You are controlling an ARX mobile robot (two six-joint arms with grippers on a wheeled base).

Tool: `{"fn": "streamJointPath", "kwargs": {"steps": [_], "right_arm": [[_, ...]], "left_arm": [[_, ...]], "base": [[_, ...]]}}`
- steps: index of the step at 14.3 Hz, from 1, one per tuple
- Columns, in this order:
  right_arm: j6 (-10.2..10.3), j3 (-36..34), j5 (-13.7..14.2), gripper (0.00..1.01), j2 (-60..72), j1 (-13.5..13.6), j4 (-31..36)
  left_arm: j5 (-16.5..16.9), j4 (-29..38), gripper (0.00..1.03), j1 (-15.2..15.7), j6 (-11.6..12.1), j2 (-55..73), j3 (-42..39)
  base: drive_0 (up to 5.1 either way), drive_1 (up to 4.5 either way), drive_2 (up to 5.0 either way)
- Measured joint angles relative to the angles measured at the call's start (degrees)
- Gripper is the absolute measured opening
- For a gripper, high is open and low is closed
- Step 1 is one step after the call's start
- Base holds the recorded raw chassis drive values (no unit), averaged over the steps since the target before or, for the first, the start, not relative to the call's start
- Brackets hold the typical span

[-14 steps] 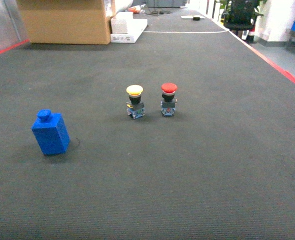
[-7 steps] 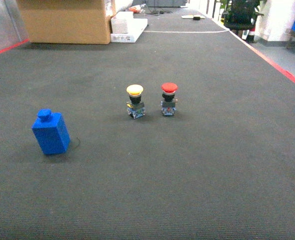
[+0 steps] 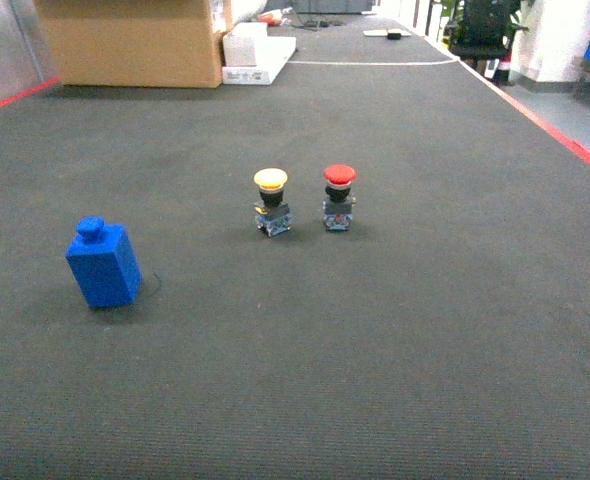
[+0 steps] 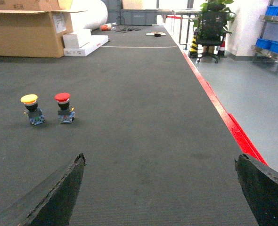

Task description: Pick blue part to blue bin on bottom shelf

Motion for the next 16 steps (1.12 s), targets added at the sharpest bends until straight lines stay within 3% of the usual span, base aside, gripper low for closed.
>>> {"fn": "streamJointPath", "kwargs": {"steps": [1,3,9,16], "right_arm": [[0.0,0.0,0.0,0.98,0.0,0.0,0.0],[0.0,0.0,0.0,0.98,0.0,0.0,0.0],[0.0,0.0,0.0,0.98,0.0,0.0,0.0],[0.0,0.0,0.0,0.98,0.0,0.0,0.0]], "left_arm": [[1.2,10.7,0.98,0.7,0.7,13.0,4.4],[4.1,17.8,0.98,0.7,1.7,27.0,10.4],[9.0,21.1,0.98,1.0,5.6,42.3,17.1],[9.6,23.1,0.98,0.9,7.1,51.5,22.0]], "base": [[0.0,0.00,0.0],[0.0,0.00,0.0],[0.0,0.00,0.0],[0.0,0.00,0.0]]}}
